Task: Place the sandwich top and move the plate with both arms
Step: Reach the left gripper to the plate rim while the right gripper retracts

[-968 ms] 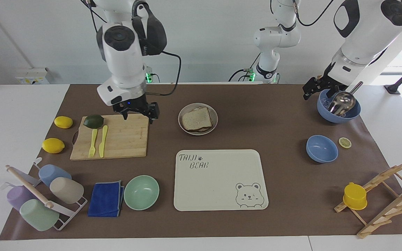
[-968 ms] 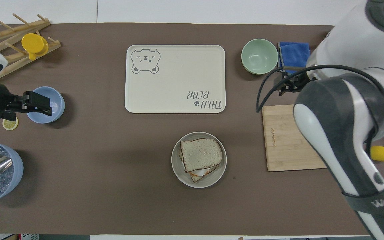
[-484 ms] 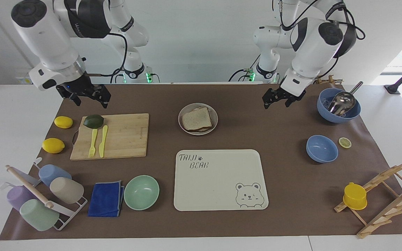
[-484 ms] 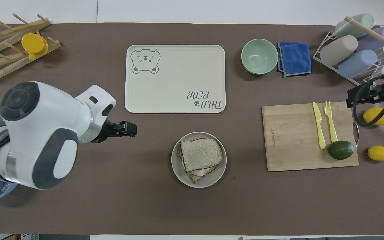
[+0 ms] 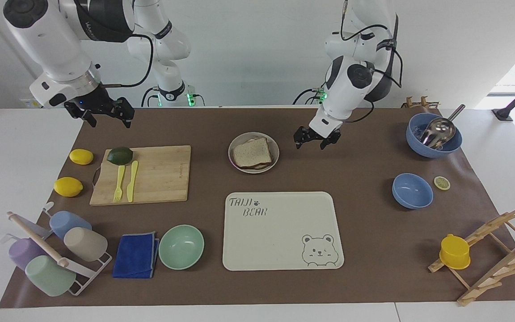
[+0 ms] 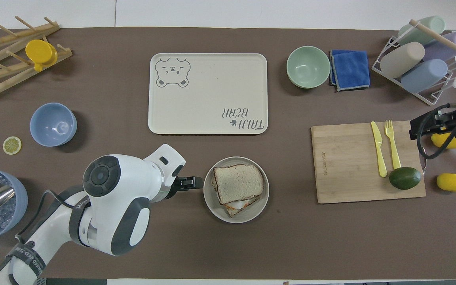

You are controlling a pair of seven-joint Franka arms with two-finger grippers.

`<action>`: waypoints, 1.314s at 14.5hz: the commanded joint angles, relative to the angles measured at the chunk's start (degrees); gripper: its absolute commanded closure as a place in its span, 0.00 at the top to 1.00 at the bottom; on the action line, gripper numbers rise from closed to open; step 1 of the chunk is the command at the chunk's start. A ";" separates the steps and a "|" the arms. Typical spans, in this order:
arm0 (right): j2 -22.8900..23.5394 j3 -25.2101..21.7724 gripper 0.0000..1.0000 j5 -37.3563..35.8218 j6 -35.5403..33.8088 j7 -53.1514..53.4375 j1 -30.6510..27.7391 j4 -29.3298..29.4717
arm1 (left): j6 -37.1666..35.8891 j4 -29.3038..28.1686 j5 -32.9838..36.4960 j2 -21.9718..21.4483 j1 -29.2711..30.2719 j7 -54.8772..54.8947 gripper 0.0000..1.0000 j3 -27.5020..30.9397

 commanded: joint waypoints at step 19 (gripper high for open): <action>-1.93 -2.64 1.00 2.37 3.27 -0.89 0.56 -1.69 | 12.40 -1.84 -9.23 6.31 -7.00 0.32 0.26 0.96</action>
